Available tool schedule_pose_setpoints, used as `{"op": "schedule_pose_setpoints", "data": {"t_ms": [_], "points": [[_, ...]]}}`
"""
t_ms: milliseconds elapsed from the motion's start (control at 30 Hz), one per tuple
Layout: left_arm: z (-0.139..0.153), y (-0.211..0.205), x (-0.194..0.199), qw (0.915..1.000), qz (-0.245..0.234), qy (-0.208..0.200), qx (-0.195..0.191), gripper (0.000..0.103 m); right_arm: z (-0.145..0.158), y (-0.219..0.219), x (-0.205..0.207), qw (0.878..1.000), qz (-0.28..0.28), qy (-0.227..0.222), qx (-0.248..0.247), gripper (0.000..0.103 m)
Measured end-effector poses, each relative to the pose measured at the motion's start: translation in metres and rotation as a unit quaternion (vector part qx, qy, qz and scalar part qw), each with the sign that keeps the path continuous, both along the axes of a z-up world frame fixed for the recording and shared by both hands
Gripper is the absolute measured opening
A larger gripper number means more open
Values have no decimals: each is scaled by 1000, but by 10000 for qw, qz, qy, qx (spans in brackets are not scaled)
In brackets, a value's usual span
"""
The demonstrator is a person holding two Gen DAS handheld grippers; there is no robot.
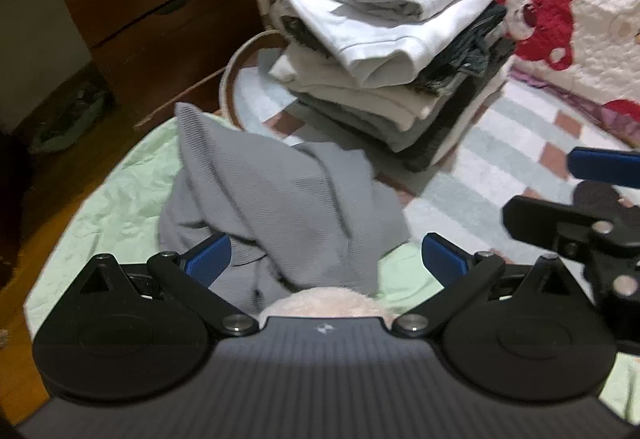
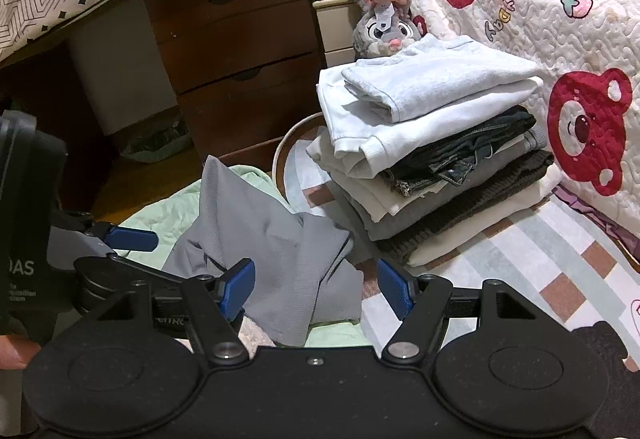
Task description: Fold clothes
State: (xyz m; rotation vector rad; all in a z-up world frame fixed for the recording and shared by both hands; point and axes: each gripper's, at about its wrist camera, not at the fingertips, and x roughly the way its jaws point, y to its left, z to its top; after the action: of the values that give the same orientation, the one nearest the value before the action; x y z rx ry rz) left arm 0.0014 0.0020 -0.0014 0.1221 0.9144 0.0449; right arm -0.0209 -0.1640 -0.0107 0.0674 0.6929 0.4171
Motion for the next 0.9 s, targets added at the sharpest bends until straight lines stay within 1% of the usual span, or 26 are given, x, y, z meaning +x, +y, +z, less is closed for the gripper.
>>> {"op": "schedule_pose_setpoints", "data": {"t_ms": [100,167,233,400,900], "points": [[-2,3,2,9999,21,82,-134,103,0,0,-1,10000,1,-10,-4,73],[1,-7,3,9999,70,74,9,103,0,0,-1,10000,1,-17,-6,73],[0,-9,-2,10000,40,-58,55,103,0,0,-1,10000,2,-24,-9,73],[-3,2,-2,9998,-103,-48,-150,103,0,1,-2,10000,3,-41,-15,73],[-5,-5,-3,9998,-175,-29,-77,103,0,-1,-4,10000,-3,-45,-11,73]]}}
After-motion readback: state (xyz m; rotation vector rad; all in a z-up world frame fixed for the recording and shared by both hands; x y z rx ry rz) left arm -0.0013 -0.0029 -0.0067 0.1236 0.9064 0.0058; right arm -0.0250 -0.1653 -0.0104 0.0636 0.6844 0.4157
